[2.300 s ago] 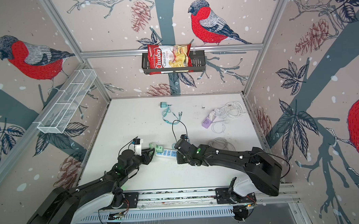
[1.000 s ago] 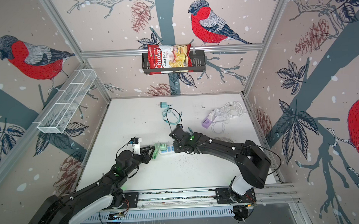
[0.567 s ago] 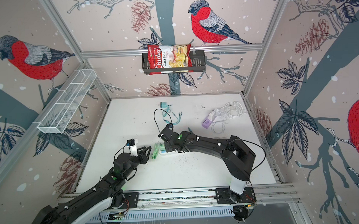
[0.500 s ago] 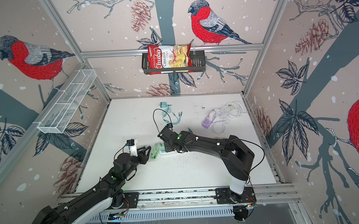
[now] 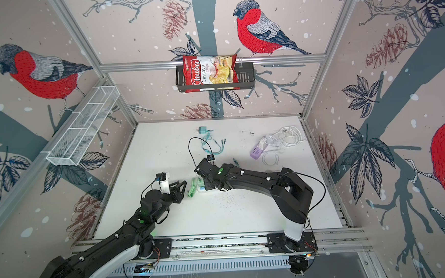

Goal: Insert the plug
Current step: 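Lower and press the teal charger prongs into the strip socket with the right gripper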

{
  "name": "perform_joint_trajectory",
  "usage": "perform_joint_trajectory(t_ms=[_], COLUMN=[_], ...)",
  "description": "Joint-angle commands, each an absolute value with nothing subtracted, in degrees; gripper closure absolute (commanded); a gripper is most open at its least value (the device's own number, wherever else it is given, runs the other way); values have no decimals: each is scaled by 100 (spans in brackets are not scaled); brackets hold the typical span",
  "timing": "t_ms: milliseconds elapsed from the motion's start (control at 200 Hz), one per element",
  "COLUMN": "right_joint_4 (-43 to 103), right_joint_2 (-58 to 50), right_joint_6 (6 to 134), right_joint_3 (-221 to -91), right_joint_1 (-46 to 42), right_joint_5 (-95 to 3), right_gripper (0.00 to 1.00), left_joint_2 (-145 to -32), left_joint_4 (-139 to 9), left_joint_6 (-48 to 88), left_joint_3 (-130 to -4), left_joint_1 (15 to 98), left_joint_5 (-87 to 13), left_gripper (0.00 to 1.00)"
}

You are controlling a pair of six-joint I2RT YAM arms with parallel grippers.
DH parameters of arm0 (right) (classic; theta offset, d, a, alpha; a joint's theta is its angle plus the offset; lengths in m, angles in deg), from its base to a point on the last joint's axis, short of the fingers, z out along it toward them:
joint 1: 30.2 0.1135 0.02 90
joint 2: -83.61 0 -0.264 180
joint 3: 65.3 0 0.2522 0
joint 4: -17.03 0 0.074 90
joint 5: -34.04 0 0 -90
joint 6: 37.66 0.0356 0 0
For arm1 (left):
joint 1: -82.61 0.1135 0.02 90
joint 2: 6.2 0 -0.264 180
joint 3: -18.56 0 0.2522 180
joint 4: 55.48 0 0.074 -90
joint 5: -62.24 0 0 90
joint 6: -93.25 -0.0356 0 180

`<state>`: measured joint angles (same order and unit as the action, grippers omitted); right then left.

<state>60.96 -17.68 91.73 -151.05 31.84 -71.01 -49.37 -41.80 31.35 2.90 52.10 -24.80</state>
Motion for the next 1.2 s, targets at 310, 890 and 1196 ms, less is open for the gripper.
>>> perform_joint_trajectory(t_ms=[310, 890, 1196], right_joint_4=[6129, 6165, 6304], right_joint_2=[-1865, -2005, -2221], right_joint_6=[9261, 9587, 9791], right_joint_3=[-15176, -15119, -15094], right_joint_1=[3115, 3152, 3212], right_joint_5=[-7329, -7305, -7295], right_gripper=[90, 90, 90], left_joint_2=[-4922, -4865, -4831], left_joint_4=[-4079, -4087, -4112], left_joint_6=[3074, 3067, 3074], left_joint_3=[320, 321, 312], left_joint_1=[5217, 5217, 5212], left_joint_5=[-2565, -2593, -2541], left_gripper=[51, 50, 50])
